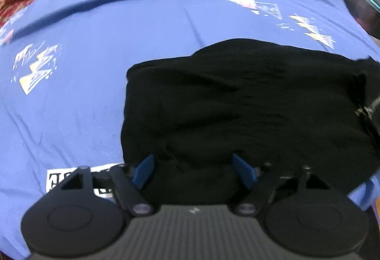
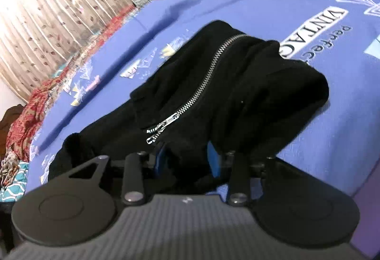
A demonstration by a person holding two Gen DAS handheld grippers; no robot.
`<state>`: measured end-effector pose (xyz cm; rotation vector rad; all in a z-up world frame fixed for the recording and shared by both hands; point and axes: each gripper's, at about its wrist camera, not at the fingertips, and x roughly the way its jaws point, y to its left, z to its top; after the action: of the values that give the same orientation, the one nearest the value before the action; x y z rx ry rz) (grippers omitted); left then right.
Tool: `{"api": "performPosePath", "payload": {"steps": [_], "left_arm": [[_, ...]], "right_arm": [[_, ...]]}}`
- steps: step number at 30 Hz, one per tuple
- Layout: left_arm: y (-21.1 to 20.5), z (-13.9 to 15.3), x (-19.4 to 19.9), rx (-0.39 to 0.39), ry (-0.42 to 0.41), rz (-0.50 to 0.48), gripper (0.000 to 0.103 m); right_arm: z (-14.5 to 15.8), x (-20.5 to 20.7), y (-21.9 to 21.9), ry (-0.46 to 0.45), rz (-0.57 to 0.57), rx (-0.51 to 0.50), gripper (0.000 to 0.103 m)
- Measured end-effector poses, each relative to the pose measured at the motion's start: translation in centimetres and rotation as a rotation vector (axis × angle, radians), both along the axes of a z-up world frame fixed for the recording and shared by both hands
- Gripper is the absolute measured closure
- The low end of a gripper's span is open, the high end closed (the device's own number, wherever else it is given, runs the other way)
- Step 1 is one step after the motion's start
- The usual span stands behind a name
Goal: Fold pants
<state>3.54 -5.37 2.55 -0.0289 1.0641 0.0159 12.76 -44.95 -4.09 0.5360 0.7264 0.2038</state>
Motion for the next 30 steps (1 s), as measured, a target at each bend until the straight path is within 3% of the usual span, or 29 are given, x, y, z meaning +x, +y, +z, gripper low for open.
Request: {"api": "performPosePath", "payload": {"steps": [2,6,9,10,15,16,18,19,24,26,30], "left_arm": [[0.3,0.6,0.1,-0.02,0.011,0.013,0.03],[0.9,3.7,-1.2,-0.073,-0.065,0.009,0.032],[1.1,6.2,-1.7,-0.102,-0.133,0.005,0.031],[1.0,7.0,-1.7,-0.113,-0.15,-0.001,0.031],[-1.1,9.3,0.0,-0.188,-0.16,-0.083,0.028],[-1.8,9.5,0.6,-0.204,-0.15,-0.107,0.028],[-3.5,10.1,2.2,-0.24,-0.132,-0.158,0.029],[-4.7,10.3,3.2,-0.26,-0.123,-0.194,0.029],[-14.6,11.0,8.4,-0.259,-0.145,-0.431,0.028],[-19.2,10.0,10.9,-0.246,-0.128,-0.521,0.023],[-26.5,6.5,14.9,-0.173,-0.065,-0.591,0.019]], "right_arm": [[1.0,-0.4,0.1,-0.008,0.023,-0.02,0.062],[3.3,-2.3,-3.5,-0.144,-0.033,0.101,0.056],[3.8,-3.4,-6.7,-0.21,-0.15,0.089,0.04],[3.5,-3.4,-7.7,-0.207,-0.192,0.085,0.034],[1.4,-2.4,-9.9,-0.133,-0.266,0.128,0.03],[0.9,-2.1,-9.8,-0.114,-0.251,0.144,0.033],[0.3,-1.7,-9.2,-0.083,-0.204,0.161,0.061],[0.1,-1.5,-8.8,-0.06,-0.193,0.147,0.085],[0.4,-2.9,-9.0,-0.074,-0.169,0.145,0.089],[0.2,-3.2,-9.4,-0.074,-0.159,0.161,0.089],[-0.5,-2.7,-10.2,-0.067,-0.146,0.192,0.089]]}}
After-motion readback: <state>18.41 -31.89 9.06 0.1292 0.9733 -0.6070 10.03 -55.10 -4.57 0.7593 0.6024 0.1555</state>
